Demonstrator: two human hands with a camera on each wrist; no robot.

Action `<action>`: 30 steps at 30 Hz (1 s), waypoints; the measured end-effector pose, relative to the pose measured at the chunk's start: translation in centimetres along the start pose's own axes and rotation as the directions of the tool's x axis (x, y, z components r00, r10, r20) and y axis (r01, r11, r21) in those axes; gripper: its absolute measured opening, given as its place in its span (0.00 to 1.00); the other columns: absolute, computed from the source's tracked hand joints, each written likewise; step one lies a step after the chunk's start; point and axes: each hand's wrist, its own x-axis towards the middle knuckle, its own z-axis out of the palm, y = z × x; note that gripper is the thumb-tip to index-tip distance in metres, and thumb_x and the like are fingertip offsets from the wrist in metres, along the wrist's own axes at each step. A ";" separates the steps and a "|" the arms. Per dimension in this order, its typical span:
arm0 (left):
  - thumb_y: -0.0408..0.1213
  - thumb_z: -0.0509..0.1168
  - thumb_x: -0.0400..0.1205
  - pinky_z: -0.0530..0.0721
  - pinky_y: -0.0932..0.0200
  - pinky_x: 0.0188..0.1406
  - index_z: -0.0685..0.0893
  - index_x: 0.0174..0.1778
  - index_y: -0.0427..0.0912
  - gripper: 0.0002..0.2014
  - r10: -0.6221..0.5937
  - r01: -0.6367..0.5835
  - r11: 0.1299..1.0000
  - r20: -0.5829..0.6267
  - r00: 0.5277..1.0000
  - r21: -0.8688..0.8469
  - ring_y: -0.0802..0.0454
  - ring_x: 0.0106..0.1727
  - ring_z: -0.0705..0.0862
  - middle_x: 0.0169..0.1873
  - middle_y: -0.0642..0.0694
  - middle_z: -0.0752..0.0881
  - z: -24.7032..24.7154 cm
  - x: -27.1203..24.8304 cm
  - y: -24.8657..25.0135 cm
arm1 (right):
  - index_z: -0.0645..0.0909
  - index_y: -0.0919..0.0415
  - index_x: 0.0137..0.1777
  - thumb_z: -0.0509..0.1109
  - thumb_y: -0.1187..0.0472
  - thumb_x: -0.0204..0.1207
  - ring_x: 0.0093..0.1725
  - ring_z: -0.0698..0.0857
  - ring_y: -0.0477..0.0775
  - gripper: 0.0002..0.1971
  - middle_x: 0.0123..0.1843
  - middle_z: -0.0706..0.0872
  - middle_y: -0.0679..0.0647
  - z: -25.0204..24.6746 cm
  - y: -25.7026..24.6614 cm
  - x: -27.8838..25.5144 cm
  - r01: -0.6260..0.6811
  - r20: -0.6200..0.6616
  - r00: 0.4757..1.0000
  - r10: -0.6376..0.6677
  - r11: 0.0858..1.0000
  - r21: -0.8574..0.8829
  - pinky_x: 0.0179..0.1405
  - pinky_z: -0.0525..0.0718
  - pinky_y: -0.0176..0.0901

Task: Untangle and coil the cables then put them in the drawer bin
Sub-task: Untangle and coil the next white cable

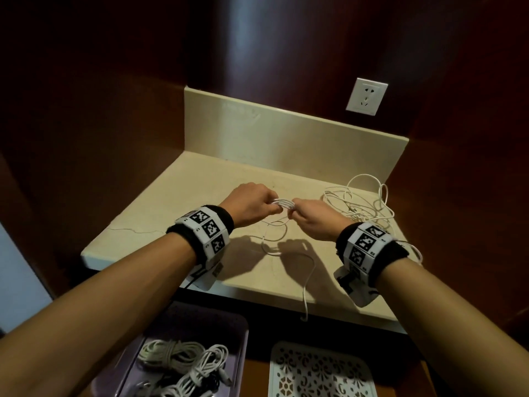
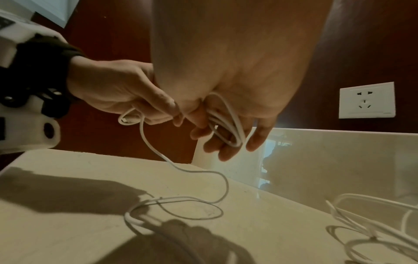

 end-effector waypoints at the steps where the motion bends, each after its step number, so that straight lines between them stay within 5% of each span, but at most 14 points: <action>1: 0.47 0.65 0.83 0.69 0.53 0.35 0.88 0.43 0.42 0.13 -0.013 0.012 0.997 -0.010 1.000 -0.082 0.48 0.34 0.77 0.30 0.47 0.81 -0.1 -0.1 -0.3 | 0.74 0.57 0.54 0.52 0.59 0.85 0.49 0.79 0.62 0.10 0.49 0.82 0.58 -0.1 0.3 -0.1 -0.007 -0.002 1.000 0.007 1.000 0.025 0.50 0.77 0.51; 5: 0.48 0.68 0.81 0.74 0.57 0.33 0.84 0.32 0.45 0.15 -0.053 0.049 0.945 -0.003 0.999 -0.324 0.54 0.27 0.74 0.24 0.49 0.78 0.0 -0.3 -1.0 | 0.76 0.57 0.59 0.51 0.61 0.87 0.48 0.76 0.54 0.12 0.47 0.78 0.51 -0.1 0.9 -0.1 0.003 -0.003 1.000 -0.002 0.994 0.110 0.46 0.71 0.44; 9: 0.46 0.68 0.82 0.81 0.58 0.23 0.79 0.28 0.44 0.17 -0.061 0.036 0.888 -0.039 0.997 -0.458 0.59 0.20 0.71 0.20 0.52 0.71 0.1 -0.5 -0.7 | 0.76 0.56 0.48 0.55 0.60 0.86 0.49 0.78 0.56 0.09 0.42 0.79 0.50 0.5 0.4 0.3 -0.009 0.019 1.000 0.003 0.953 0.303 0.51 0.74 0.49; 14: 0.46 0.68 0.82 0.66 0.63 0.27 0.78 0.27 0.46 0.18 -0.028 -0.016 0.895 -0.092 0.995 -0.445 0.60 0.22 0.66 0.17 0.57 0.70 0.1 -0.6 -1.3 | 0.76 0.64 0.51 0.58 0.65 0.84 0.58 0.77 0.60 0.06 0.57 0.81 0.65 1.3 -0.6 0.7 0.022 0.006 1.000 -0.029 0.865 0.502 0.64 0.73 0.55; 19: 0.47 0.68 0.82 0.67 0.65 0.28 0.80 0.26 0.49 0.17 -0.029 -0.025 0.878 -0.105 0.994 -0.478 0.61 0.24 0.68 0.18 0.57 0.72 -0.2 -1.0 -1.9 | 0.79 0.65 0.57 0.58 0.72 0.82 0.63 0.75 0.56 0.10 0.60 0.79 0.58 2.3 -1.4 2.0 0.199 -0.179 0.977 -0.120 0.816 0.542 0.65 0.72 0.47; 22: 0.46 0.67 0.83 0.67 0.64 0.29 0.81 0.28 0.47 0.17 -0.031 -0.016 0.889 -0.094 0.995 -0.458 0.62 0.25 0.68 0.18 0.59 0.74 -0.3 -1.1 -2.6 | 0.77 0.54 0.59 0.59 0.64 0.78 0.62 0.79 0.56 0.12 0.60 0.82 0.54 2.5 -2.0 2.3 0.115 -0.077 0.993 -0.086 0.788 0.604 0.65 0.75 0.53; 26: 0.46 0.67 0.83 0.69 0.57 0.33 0.81 0.30 0.45 0.16 -0.044 0.008 0.925 -0.084 0.996 -0.381 0.55 0.28 0.71 0.24 0.51 0.77 -0.4 -1.2 -3.4 | 0.78 0.54 0.54 0.60 0.63 0.76 0.59 0.83 0.55 0.10 0.50 0.89 0.51 2.3 -1.9 2.8 0.033 0.010 0.999 -0.046 0.831 0.555 0.65 0.77 0.54; 30: 0.50 0.66 0.83 0.68 0.55 0.32 0.80 0.34 0.45 0.15 -0.042 0.021 0.973 -0.085 0.996 -0.231 0.52 0.30 0.73 0.25 0.50 0.77 -0.5 -1.4 -4.0 | 0.77 0.50 0.47 0.59 0.64 0.79 0.47 0.82 0.57 0.09 0.40 0.85 0.52 2.2 -1.7 3.1 0.047 0.035 0.997 -0.071 0.891 0.452 0.55 0.80 0.56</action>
